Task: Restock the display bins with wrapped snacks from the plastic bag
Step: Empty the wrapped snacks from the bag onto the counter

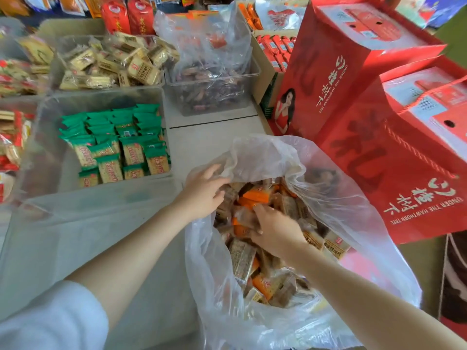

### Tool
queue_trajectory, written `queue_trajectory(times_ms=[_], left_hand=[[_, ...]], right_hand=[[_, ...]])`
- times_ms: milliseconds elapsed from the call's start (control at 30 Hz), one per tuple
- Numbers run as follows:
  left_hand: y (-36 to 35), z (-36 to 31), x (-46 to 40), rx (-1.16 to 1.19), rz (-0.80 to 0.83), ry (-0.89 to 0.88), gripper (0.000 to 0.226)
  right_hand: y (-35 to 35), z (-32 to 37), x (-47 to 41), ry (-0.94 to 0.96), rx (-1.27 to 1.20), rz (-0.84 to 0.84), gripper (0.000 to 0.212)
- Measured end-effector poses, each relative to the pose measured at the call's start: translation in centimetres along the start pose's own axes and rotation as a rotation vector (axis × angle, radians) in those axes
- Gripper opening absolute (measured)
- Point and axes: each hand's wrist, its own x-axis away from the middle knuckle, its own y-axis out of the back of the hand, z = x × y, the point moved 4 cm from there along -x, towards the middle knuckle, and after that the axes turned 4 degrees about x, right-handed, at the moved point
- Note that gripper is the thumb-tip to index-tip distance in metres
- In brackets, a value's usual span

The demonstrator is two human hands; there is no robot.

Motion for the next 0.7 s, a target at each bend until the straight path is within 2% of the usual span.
queue_trajectory(times_ms=[100, 133, 200, 267, 300, 400, 467, 533, 600, 667, 700], left_hand=[[2.0, -2.3, 1.7, 0.158, -0.23, -0.185, 0.037], [2.3, -3.1, 2.2, 0.225, -0.238, -0.199, 0.039], [2.1, -4.5, 2.8, 0.412, -0.153, -0.144, 0.047], [1.9, -5.6, 3.0, 0.673, -0.105, -0.091, 0.052], [2.1, -5.8, 3.1, 0.789, -0.139, -0.065, 0.05], [3.1, -5.0, 3.5, 0.908, -0.306, 0.048, 0.037], [3.8, -3.7, 4.0, 0.864, -0.35, 0.128, 0.035], [4.8, -2.1, 4.4, 0.769, -0.402, 0.197, 0.035], [6.2, -0.7, 4.4, 0.629, -0.482, 0.258, 0.034], [7.4, 0.6, 4.2, 0.502, -0.555, 0.304, 0.031], [7.9, 1.1, 4.0, 0.439, -0.584, 0.321, 0.031]], right_hand=[[2.8, -2.1, -0.3, -0.122, -0.431, -0.112, 0.03], [3.9, -2.7, -0.4, -0.143, -0.652, -0.15, 0.027], [6.1, -2.8, -0.6, -0.106, -1.043, -0.19, 0.022], [8.1, -1.4, -0.8, 0.017, -1.23, -0.164, 0.017], [8.9, -0.5, -1.1, 0.08, -1.245, -0.143, 0.017], [9.8, 1.4, -2.1, 0.187, -1.19, -0.079, 0.017], [9.2, 1.4, -3.0, 0.129, -1.043, -0.094, 0.026], [7.5, 1.1, -4.4, 0.072, -0.726, -0.071, 0.028], [5.0, 1.7, -5.5, 0.118, -0.475, 0.078, 0.028], [2.4, 2.7, -6.4, 0.142, -0.309, 0.189, 0.037], [1.6, 3.0, -6.9, 0.129, -0.255, 0.187, 0.044]])
